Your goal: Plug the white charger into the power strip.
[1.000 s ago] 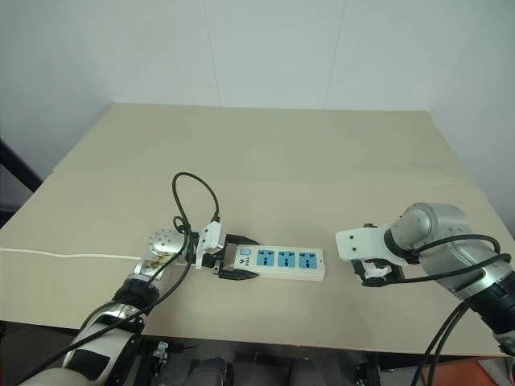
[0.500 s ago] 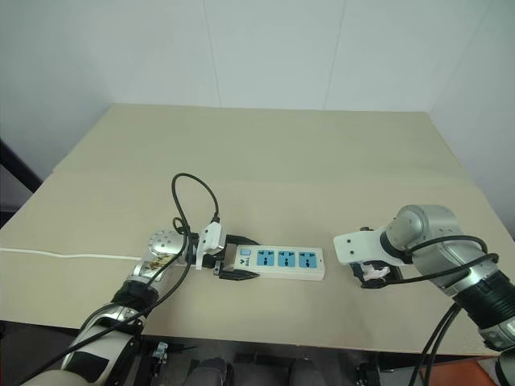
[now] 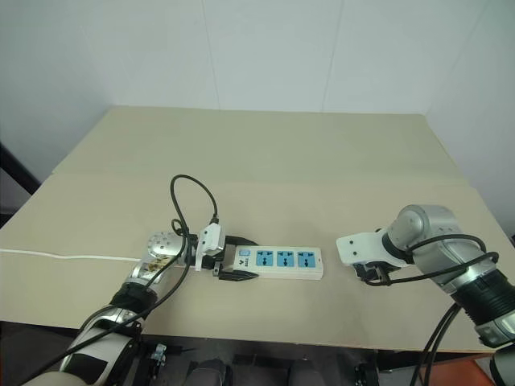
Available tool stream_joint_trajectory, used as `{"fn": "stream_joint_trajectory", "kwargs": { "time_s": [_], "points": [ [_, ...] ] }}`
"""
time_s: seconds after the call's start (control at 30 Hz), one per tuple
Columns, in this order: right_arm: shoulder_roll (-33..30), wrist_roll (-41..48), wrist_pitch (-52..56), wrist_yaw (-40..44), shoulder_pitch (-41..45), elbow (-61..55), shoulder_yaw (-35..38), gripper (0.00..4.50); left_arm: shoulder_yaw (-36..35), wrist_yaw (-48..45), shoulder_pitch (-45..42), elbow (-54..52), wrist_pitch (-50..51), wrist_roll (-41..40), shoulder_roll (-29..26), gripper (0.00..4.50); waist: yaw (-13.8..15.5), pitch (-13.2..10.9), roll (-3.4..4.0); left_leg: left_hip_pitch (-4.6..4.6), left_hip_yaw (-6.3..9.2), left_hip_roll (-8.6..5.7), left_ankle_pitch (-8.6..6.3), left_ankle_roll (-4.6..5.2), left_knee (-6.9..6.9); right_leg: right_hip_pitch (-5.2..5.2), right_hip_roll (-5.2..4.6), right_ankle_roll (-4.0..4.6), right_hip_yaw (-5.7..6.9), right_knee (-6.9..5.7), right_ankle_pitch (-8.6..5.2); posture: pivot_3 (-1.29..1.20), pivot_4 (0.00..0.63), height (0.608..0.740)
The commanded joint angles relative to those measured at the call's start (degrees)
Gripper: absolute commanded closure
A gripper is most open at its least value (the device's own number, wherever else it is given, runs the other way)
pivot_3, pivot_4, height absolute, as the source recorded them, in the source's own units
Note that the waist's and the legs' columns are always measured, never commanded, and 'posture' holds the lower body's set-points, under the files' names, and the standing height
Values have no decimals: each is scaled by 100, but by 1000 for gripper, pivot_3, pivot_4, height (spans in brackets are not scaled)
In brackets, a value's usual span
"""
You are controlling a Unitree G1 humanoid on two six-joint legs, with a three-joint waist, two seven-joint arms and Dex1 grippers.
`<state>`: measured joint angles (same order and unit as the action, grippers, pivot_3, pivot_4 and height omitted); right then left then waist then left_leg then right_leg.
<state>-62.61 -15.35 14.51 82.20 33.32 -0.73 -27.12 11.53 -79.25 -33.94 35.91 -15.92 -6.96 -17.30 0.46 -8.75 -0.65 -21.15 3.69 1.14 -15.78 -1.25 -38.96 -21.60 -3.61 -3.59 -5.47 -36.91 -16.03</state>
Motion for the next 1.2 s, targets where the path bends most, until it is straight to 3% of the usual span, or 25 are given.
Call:
{"fn": "stream_joint_trajectory", "kwargs": {
  "time_s": [0.03, 0.23, 0.4, 0.5, 0.53, 0.63, 0.7, 0.73, 0.97, 1.2],
  "points": [
    [28, -299, 33, -80, -29, 137, 40, 3333, 250, -51, 80, -21, 63, 119, 38, 1191, -1, 0, -1, 4, 0, 0, 0, 0, 0, 5, 0, 0, 1, 2, 0, 0, 150, 740],
    [260, -113, 468, -414, 75, 6, 474, 3333, 242, -58, 49, 27, 74, 114, 17, 1191, -43, -1, -2, 7, 1, 0, 0, 0, 0, 11, 0, -1, 0, 3, 1, 0, 150, 740],
    [849, 793, 1487, -872, 378, -272, 1595, 3333, 255, -48, 27, 105, 63, 139, 28, 1191, -56, -2, 8, 2, 2, -2, 0, 0, 4, 0, 0, -2, -3, -4, 2, 0, 150, 740],
    [1703, 1786, 1650, -1549, 96, -601, 2722, 3333, 259, -24, 12, 190, 28, 168, 41, 1191, -11, -2, 7, -5, 9, -3, 0, 0, 7, -7, 0, -2, -1, -2, 2, 0, 150, 740],
    [2250, 2260, 1852, -1952, -76, -849, 3267, 3333, 258, -8, -5, 243, 3, 184, 46, 1191, 6, -2, 6, -6, 12, -3, 0, 0, 9, -6, 0, -2, 1, 0, 2, 0, 150, 740],
    [3322, 3107, 2302, -2757, -459, -1471, 4086, 3333, 259, 3, -43, 326, -27, 189, 39, 1191, 41, -1, 6, -9, 24, -6, 0, 0, 10, -3, 0, -2, 7, -1, 2, 0, 150, 740],
    [4059, 3102, 1536, -3436, -949, -1890, 4116, 3333, 266, -8, -66, 364, -34, 186, 23, 1191, 41, 0, 7, -13, 27, -8, 0, 0, 10, -6, -1, -2, 7, -3, 2, 0, 150, 740],
    [4192, 3246, 1701, -3500, -1074, -2051, 4023, 3333, 268, -19, -78, 379, -35, 185, 16, 1191, 33, 0, 8, -12, 28, -9, 0, 0, 12, -6, -1, -2, 8, -5, 2, 0, 150, 740],
    [4388, 4000, 1747, -3082, -1296, -1827, 3317, 3333, 270, -54, -132, 495, -82, 193, -19, 1191, -38, -1, 11, 8, 31, -11, 1, -2, 12, 9, 2, -2, 7, -12, 2, 0, 150, 740],
    [4566, 3690, 427, -2907, -1499, -1029, 2671, 3333, 266, -46, -142, 549, -105, 201, -18, 1191, -41, -1, 11, 8, 33, -11, 1, -2, 11, 14, 2, -2, 9, -7, 1, 0, 150, 740]
  ]
}}
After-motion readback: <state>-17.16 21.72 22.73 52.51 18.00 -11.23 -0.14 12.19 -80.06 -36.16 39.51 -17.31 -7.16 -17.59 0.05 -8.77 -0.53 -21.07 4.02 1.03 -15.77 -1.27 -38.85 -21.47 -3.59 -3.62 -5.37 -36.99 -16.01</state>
